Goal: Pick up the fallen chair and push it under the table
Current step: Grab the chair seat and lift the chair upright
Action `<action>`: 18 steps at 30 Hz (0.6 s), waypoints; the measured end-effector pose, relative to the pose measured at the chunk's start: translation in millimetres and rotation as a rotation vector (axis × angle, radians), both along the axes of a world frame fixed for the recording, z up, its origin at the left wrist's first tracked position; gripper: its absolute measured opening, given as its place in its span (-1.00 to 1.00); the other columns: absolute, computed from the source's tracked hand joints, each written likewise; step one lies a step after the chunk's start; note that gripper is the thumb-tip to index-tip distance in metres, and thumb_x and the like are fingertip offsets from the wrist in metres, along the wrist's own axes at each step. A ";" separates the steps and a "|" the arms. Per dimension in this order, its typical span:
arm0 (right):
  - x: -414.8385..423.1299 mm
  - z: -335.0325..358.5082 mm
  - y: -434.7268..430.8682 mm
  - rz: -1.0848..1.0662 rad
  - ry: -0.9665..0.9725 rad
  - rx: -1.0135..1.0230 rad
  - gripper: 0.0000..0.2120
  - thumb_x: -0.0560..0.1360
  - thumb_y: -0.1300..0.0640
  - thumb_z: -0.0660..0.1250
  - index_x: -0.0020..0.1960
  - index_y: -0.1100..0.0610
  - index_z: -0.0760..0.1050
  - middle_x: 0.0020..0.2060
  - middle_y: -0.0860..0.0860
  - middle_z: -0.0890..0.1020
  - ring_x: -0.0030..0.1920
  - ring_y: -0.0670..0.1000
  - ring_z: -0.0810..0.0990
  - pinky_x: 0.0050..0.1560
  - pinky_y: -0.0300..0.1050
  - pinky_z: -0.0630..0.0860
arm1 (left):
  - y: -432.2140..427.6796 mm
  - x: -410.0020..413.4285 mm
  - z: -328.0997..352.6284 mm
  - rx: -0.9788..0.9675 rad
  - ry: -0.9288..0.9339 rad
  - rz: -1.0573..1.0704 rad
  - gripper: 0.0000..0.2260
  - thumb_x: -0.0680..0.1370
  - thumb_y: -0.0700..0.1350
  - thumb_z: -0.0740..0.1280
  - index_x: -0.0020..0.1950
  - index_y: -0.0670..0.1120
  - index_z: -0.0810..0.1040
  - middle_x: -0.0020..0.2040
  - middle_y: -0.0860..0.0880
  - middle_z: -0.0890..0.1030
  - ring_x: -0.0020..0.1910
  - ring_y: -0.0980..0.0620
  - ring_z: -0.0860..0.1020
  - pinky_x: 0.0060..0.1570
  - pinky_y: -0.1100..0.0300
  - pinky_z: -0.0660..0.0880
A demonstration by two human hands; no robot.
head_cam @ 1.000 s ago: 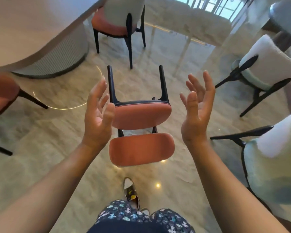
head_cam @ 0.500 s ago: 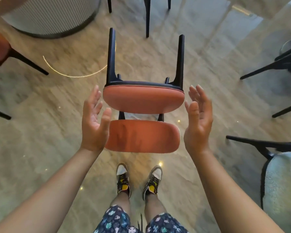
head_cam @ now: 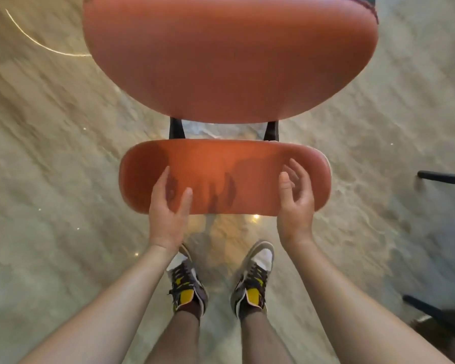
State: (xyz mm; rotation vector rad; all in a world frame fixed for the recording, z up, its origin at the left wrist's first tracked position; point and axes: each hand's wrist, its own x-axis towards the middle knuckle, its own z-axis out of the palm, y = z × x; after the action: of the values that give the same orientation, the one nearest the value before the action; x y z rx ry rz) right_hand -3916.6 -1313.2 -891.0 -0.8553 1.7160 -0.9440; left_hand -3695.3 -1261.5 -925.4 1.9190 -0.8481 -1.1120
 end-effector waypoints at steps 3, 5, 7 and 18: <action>4.0 -77.2 18.2 -0.011 0.014 0.120 -0.58 0.71 -0.05 0.32 0.53 0.00 0.44 0.43 0.05 0.58 0.46 0.03 0.56 0.47 0.01 0.53 | 14.9 -4.9 -74.0 0.078 0.008 0.027 -0.35 0.60 0.26 0.37 0.64 0.12 0.27 0.55 0.18 0.38 0.35 0.60 0.36 0.24 0.67 0.30; 6.1 -118.6 28.3 -0.041 0.009 0.206 -0.56 0.70 -0.09 0.32 0.54 -0.02 0.43 0.43 0.04 0.58 0.44 -0.01 0.56 0.37 -0.16 0.53 | 24.0 -8.4 -116.4 0.142 0.032 0.068 -0.38 0.66 0.13 0.39 0.66 0.04 0.26 0.51 0.16 0.39 0.29 0.61 0.40 0.12 0.71 0.34; 6.0 -155.2 36.8 -0.090 -0.012 0.310 -0.54 0.69 -0.15 0.31 0.54 -0.04 0.43 0.43 -0.01 0.57 0.43 -0.03 0.54 0.35 -0.19 0.50 | 32.0 -13.9 -151.2 0.226 0.058 0.106 -0.41 0.66 0.12 0.39 0.64 0.03 0.27 0.42 0.21 0.44 0.33 0.37 0.47 0.10 0.62 0.37; -30.5 -277.9 48.3 -0.690 -0.319 0.643 -0.16 0.55 -0.20 0.52 0.61 -0.06 0.09 0.38 0.03 0.50 0.43 0.18 0.52 0.42 0.19 0.50 | 31.9 -16.6 -255.6 0.513 0.449 0.829 -0.23 0.58 0.26 0.44 0.65 0.11 0.11 0.66 -0.01 0.29 0.62 -0.08 0.33 0.58 0.00 0.30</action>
State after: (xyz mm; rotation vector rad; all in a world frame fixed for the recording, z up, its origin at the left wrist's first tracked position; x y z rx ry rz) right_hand -3947.1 -1264.9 -1168.9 0.3185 1.8784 -0.8094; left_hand -3711.9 -1229.6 -1181.0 1.9740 0.5036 -1.1918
